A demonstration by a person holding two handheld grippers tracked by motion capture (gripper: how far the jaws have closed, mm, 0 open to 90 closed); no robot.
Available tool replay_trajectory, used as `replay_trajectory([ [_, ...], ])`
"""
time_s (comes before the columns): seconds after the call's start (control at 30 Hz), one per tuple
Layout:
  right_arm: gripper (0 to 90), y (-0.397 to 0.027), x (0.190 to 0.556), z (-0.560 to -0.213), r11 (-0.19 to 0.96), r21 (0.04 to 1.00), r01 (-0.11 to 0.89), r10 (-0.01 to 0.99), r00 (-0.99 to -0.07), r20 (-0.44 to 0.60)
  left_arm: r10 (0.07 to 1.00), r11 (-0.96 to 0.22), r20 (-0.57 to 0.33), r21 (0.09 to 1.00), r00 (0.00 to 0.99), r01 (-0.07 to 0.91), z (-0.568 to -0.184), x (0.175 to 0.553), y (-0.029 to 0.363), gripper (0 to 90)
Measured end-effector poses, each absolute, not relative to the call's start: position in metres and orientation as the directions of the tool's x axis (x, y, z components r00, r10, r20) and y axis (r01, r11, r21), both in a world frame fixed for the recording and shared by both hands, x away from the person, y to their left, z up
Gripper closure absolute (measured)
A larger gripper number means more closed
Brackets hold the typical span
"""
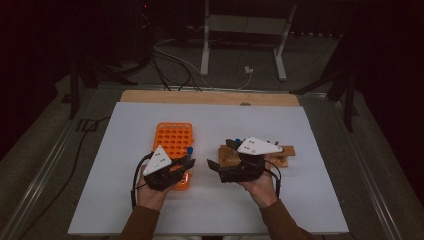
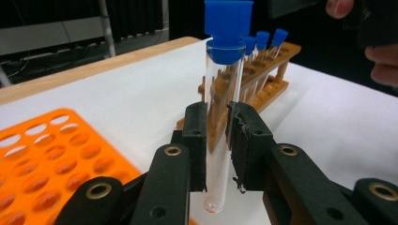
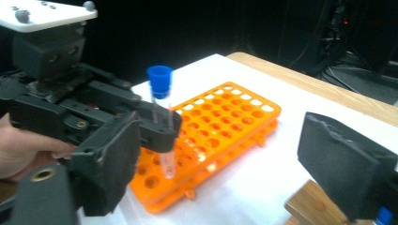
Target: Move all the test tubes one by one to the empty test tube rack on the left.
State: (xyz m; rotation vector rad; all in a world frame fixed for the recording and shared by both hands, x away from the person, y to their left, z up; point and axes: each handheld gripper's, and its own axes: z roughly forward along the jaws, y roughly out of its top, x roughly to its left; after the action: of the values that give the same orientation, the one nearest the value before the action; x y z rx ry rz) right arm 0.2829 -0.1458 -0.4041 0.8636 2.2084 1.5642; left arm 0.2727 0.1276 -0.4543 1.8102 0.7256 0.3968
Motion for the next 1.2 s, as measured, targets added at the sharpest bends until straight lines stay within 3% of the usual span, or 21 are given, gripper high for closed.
replay_trajectory([
  [0.17, 6.0, -0.154, 0.282, -0.406, 0.224, 0.925, 0.308, 0.644, -0.759, 0.097, 0.661, -0.220, -0.082, 0.929, 0.746, 0.297, -0.458, 0.268, 0.136, 77.8],
  [0.83, 6.7, -0.183, 0.270, -0.417, 0.235, 0.921, 0.311, 0.674, -0.734, 0.076, 0.688, -0.234, -0.101, 0.906, 0.718, 0.352, -0.481, 0.261, 0.143, 77.7],
  [1.2, 6.8, -0.191, 0.263, -0.430, 0.249, 0.911, 0.328, 0.681, -0.728, 0.076, 0.690, -0.304, -0.071, 0.875, 0.720, 0.378, -0.491, 0.259, 0.139, 77.9],
])
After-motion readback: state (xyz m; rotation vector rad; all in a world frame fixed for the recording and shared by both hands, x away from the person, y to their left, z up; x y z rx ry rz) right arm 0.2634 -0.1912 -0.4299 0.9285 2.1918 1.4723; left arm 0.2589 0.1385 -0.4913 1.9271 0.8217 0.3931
